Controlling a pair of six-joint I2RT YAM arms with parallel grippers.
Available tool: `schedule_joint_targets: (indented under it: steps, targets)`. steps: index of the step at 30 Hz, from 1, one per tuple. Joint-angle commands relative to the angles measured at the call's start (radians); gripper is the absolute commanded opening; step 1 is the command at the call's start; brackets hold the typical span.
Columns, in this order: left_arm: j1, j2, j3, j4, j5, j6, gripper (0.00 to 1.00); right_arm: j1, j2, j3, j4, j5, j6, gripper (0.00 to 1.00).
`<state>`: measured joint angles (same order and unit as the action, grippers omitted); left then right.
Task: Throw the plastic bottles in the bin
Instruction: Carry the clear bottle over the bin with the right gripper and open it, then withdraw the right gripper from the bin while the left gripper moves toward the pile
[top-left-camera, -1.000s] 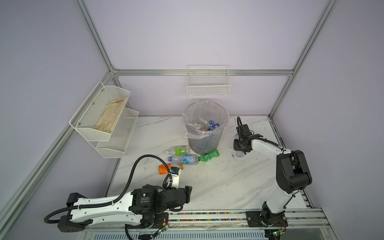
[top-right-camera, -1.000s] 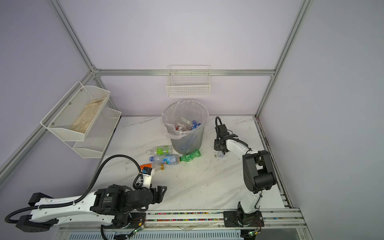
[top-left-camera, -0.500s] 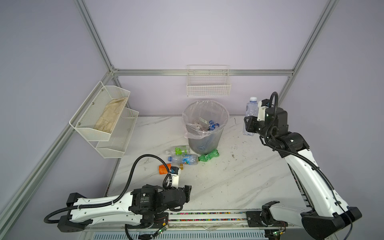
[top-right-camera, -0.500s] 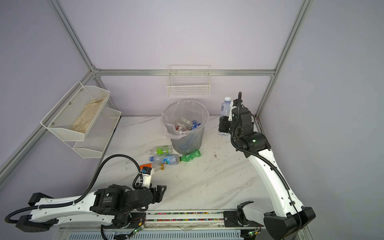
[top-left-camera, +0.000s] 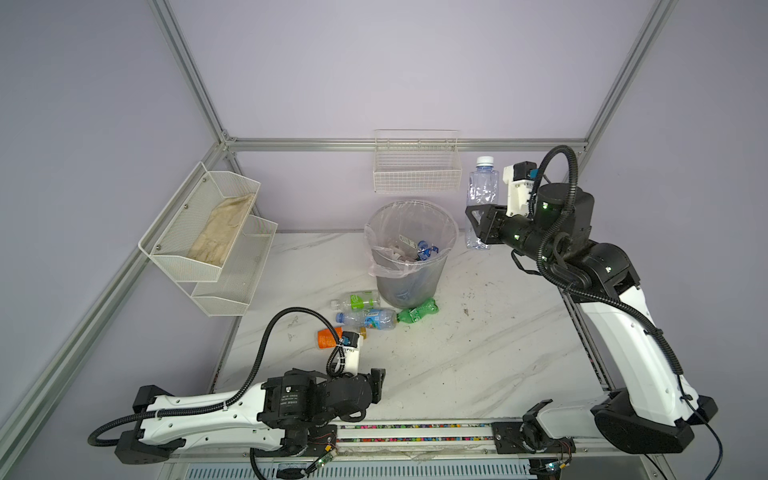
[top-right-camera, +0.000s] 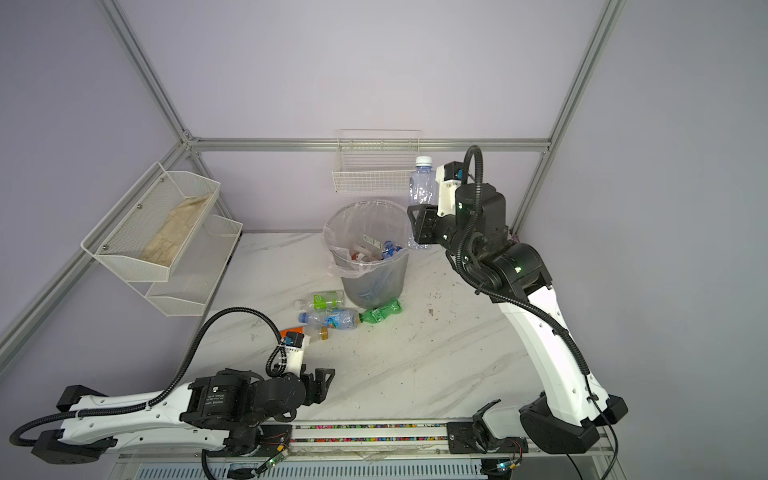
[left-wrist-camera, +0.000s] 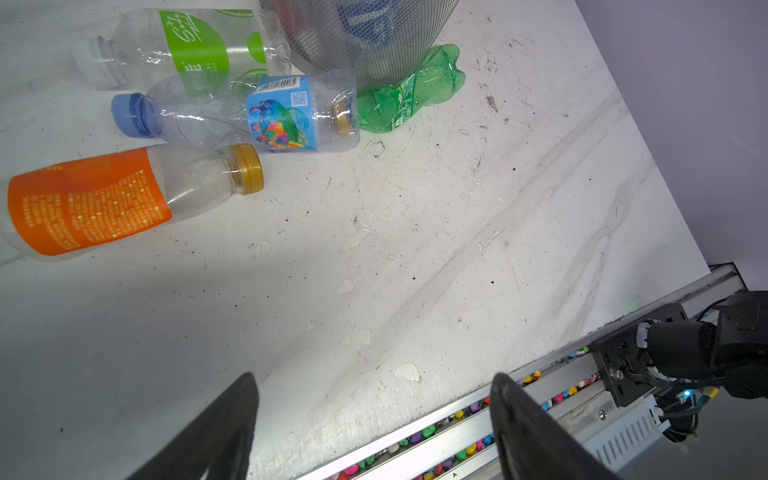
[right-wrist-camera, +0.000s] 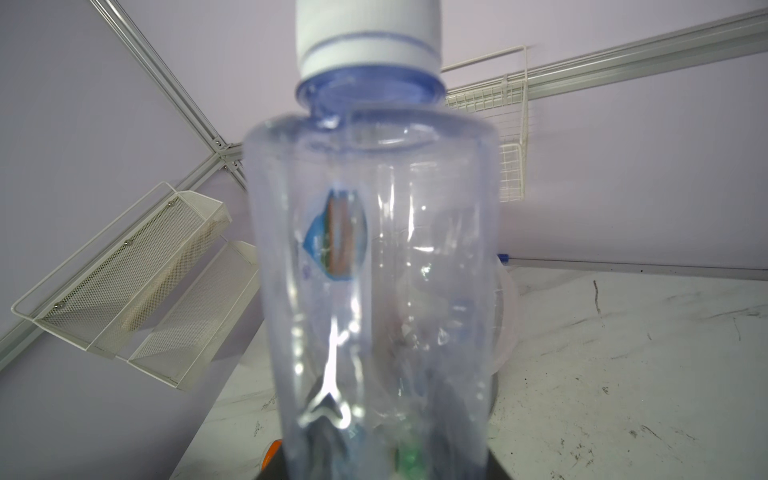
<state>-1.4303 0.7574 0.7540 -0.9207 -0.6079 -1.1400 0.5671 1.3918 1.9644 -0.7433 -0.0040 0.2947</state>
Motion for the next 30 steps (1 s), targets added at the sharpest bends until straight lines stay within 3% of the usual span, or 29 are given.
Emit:
schedule_joint_targets:
  steps: [1, 13, 15, 16, 18, 22, 30]
  targets:
    - [-0.006, -0.014, -0.033, 0.037, -0.039, 0.029, 0.85, 0.037, 0.066, 0.054, -0.034, 0.027, 0.007, 0.29]
    - [-0.005, -0.035, -0.016, 0.033, -0.044, 0.048, 0.85, 0.065, 0.475, 0.357, -0.129, 0.056, -0.007, 0.39]
    - [-0.005, -0.032, -0.006, 0.027, -0.044, 0.052, 0.85, 0.065, 0.548, 0.414, -0.157, 0.06, -0.012, 0.52]
    - [-0.005, -0.032, -0.001, 0.024, -0.044, 0.055, 0.85, 0.065, 0.574, 0.437, -0.171, 0.069, -0.012, 0.64]
    - [-0.005, -0.028, 0.009, 0.016, -0.044, 0.058, 0.85, 0.065, 0.62, 0.498, -0.209, 0.104, -0.023, 0.97]
    - [-0.006, -0.024, 0.027, 0.005, -0.046, 0.065, 0.86, 0.077, 0.599, 0.517, -0.219, 0.13, -0.028, 0.98]
    - [-0.005, -0.012, 0.037, -0.001, -0.062, 0.088, 0.86, 0.084, 0.384, 0.256, -0.117, 0.158, -0.025, 0.98]
